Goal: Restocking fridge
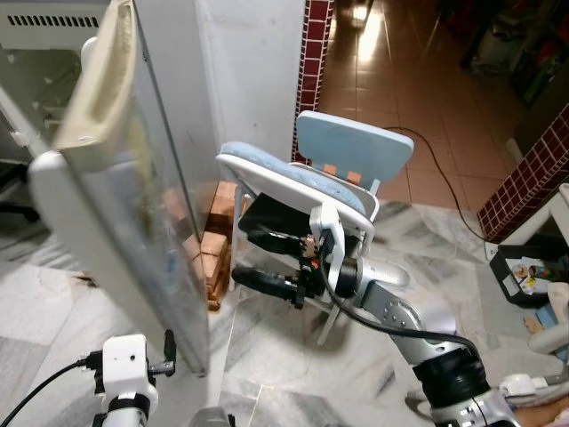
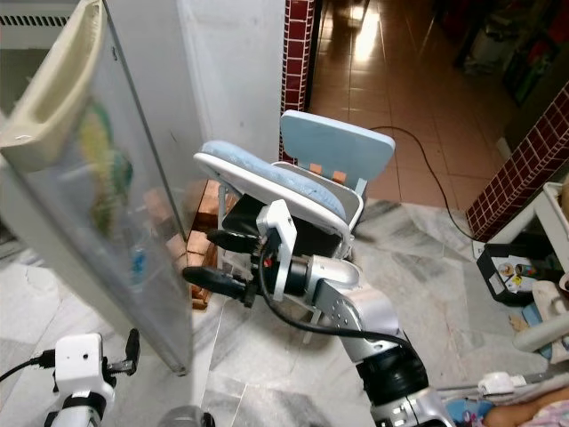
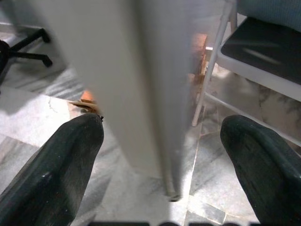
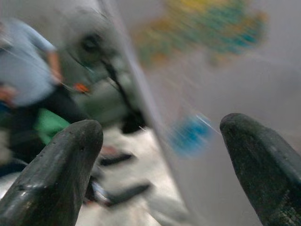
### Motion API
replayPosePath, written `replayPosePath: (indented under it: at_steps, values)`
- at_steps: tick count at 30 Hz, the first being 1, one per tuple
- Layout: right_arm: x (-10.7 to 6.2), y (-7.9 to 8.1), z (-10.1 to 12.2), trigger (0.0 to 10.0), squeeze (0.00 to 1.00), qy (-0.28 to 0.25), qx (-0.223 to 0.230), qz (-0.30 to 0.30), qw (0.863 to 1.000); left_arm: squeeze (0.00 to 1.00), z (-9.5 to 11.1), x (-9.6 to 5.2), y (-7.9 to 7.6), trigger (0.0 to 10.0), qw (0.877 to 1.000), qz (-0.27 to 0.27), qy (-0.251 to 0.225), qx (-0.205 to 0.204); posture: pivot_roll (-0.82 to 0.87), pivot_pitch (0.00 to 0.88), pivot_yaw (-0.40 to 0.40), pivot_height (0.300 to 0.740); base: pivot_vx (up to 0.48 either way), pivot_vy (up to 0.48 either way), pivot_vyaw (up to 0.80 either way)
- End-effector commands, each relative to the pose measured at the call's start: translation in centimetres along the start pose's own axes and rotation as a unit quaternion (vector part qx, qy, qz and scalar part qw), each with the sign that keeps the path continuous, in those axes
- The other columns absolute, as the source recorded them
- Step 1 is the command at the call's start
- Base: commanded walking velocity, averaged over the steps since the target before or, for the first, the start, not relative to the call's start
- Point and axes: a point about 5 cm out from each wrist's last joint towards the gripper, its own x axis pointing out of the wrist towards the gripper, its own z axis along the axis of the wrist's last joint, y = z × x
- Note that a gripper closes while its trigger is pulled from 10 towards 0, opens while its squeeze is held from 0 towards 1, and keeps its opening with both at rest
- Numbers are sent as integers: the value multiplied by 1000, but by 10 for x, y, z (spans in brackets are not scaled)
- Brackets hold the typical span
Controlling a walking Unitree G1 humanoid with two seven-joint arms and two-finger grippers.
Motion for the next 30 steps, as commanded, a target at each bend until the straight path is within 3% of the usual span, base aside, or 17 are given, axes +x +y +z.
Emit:
replayPosePath:
  at_steps: [1, 5, 7, 8, 10, 11, 12, 14, 17, 21, 23, 24, 27, 28, 30]
  values:
    - [0, -10, -6, 10000, 0, 23, -34, -55, 998, 0, 2, 2, 6, 10000, 1000, 5, -6, 14, 94, 64, -22, 735, 0, 0, 0]
    - [-7, -24, -9, 10000, 0, -14, -30, -168, 985, 0, 12, 12, 14, 10000, 998, 6, -28, 47, 97, 61, -31, 735, 0, 0, 0]
    - [-8, -24, -9, 10000, 0, -16, -32, -172, 984, 0, 13, 13, 14, 10000, 998, 6, -31, 50, 97, 61, -31, 735, 0, 0, 0]
    - [-15, -32, -12, 10000, 0, -16, -60, -228, 972, 0, 18, 18, 18, 10000, 998, 13, -39, 49, 91, 56, -30, 735, 0, 0, 0]
    - [-26, -42, -17, 10000, 0, -29, -65, -305, 950, 0, 27, 27, 21, 10000, 996, 11, -57, 61, 89, 53, -32, 735, 0, 199, 0]
    - [-26, -42, -17, 10000, 0, -29, -65, -305, 950, 0, 27, 27, 21, 10000, 996, 11, -57, 61, 89, 53, -32, 735, 0, 398, 0]
    - [-32, -46, -17, 10000, 0, -40, -68, -338, 938, 0, 33, 33, 27, 10000, 996, 25, -64, 60, 87, 52, -34, 735, 0, 480, 0]
    - [-36, -48, -19, 10000, 0, -46, -73, -364, 928, 0, 37, 38, 32, 10000, 996, 35, -68, 50, 82, 48, -34, 735, 0, 480, 0]
    - [-37, -49, -19, 10000, 0, -45, -80, -374, 923, 0, 39, 40, 32, 10000, 996, 32, -70, 50, 78, 47, -32, 735, 0, 480, 0]
    - [-45, -55, -20, 10000, 0, -41, -101, -413, 904, 0, 42, 40, 23, 10000, 995, 5, -84, 53, 75, 45, -25, 735, 0, 480, 0]
    - [-54, -61, -18, 10000, 0, -55, -91, -454, 884, 0, 42, 39, 21, 10000, 994, -6, -92, 63, 66, 46, -20, 735, 0, 480, 0]
    - [-65, -67, -21, 10000, 0, -66, -56, -490, 867, 0, 40, 38, 19, 10000, 993, -15, -92, 70, 64, 45, -21, 735, 0, 480, 0]
    - [-72, -68, -23, 10000, 0, -70, -40, -506, 858, 0, 40, 38, 18, 10000, 993, -19, -93, 74, 62, 46, -22, 735, 0, 480, 0]
    - [-81, -68, -29, 10000, 0, -61, -45, -522, 850, 0, 42, 38, 18, 10000, 993, -26, -93, 69, 59, 44, -22, 735, 0, 480, 0]
    - [-88, -66, -34, 10000, 0, -54, -44, -532, 844, 0, 44, 38, 16, 10000, 992, -57, -93, 61, 58, 39, -22, 735, 0, 480, 0]
